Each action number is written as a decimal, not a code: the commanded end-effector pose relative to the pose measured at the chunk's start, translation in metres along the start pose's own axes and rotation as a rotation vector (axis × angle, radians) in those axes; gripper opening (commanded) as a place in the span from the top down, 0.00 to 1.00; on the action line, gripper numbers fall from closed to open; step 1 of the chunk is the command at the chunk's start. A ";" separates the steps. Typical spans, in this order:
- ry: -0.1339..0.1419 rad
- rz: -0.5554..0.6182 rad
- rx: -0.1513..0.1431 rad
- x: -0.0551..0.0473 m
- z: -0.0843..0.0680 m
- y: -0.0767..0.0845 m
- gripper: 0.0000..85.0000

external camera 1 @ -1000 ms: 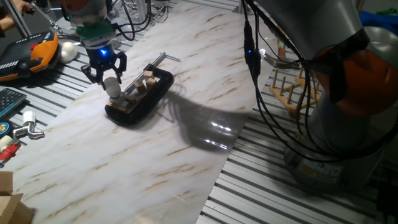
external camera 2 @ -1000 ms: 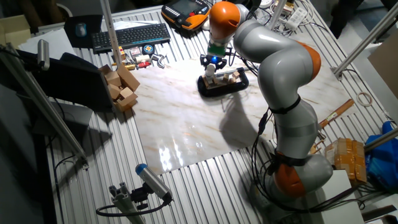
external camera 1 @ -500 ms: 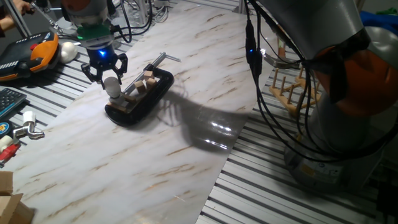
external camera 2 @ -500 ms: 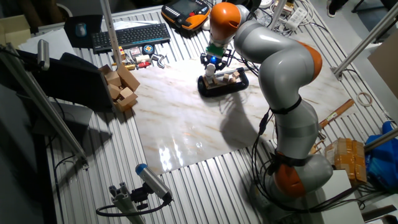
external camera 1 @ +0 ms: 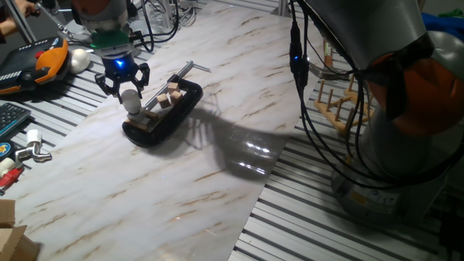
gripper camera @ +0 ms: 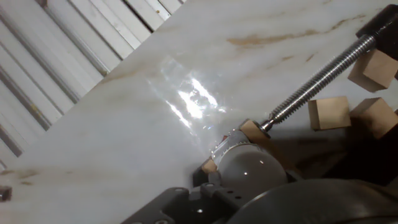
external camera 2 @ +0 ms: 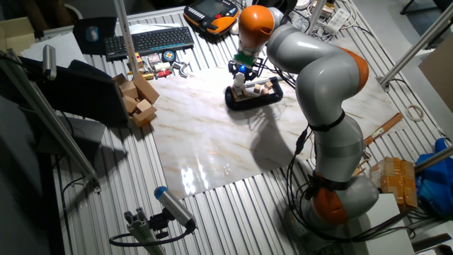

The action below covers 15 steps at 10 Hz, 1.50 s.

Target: Install the light bulb by rotating it

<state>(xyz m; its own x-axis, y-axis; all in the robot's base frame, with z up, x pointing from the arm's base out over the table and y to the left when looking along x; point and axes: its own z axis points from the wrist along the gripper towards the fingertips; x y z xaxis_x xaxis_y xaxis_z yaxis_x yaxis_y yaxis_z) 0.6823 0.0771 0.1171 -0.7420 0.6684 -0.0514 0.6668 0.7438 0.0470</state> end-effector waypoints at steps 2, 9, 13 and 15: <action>-0.003 0.003 0.002 0.000 0.000 0.000 1.00; 0.004 0.075 0.016 0.000 0.001 0.000 1.00; 0.008 0.126 0.018 0.000 0.000 0.000 1.00; 0.017 0.192 0.022 0.000 0.001 0.000 1.00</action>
<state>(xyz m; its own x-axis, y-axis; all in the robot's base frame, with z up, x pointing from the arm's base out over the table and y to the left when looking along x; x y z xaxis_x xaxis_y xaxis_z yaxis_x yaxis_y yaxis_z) 0.6822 0.0775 0.1164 -0.6017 0.7983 -0.0260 0.7976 0.6022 0.0334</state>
